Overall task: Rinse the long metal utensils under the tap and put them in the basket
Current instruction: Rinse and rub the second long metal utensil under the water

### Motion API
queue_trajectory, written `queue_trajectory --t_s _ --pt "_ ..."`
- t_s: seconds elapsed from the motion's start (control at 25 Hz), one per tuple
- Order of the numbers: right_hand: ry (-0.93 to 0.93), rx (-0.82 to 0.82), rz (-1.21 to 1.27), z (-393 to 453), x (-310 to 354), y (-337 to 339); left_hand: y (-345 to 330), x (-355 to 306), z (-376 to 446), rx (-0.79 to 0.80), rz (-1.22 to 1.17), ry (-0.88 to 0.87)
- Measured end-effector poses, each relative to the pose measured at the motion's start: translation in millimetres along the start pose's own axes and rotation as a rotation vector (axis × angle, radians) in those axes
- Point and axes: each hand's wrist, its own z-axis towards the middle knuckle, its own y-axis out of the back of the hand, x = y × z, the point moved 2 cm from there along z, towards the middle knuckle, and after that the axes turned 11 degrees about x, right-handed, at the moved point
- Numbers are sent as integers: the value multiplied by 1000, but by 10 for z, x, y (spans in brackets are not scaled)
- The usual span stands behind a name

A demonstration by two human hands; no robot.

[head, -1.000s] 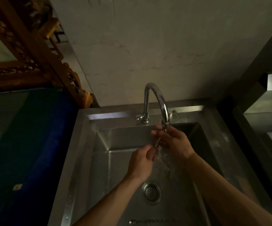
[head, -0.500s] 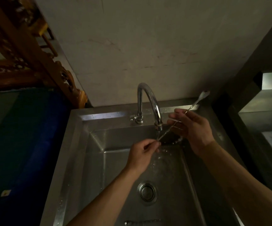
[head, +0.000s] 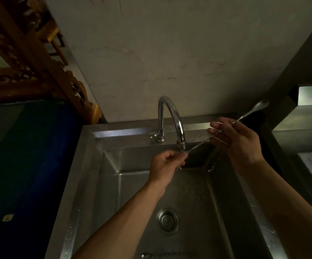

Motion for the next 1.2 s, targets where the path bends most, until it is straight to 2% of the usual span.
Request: queue_trajectory --t_s 0.24,0.4,0.64,0.76,0.88,1.08,1.2 --pt "-25 19 62 -81 -106 -93 87 -27 -71 0 70 -38" --pt "-124 66 73 -167 -345 -324 217 -63 -187 30 150 -74" --pt "-310 151 129 -327 -869 -769 794 121 -603 -143 286 -76" --pt "-321 61 238 -336 -861 -778 1153 147 -901 -176 306 -70" --pt "-289 -2 176 -343 -825 -704 1435 183 -1122 -191 333 -73" --pt "-307 47 192 -467 -851 -807 1450 234 -1225 -168 368 -70" --pt "-308 7 137 -464 -839 -777 1370 266 -1227 -144 360 -70"
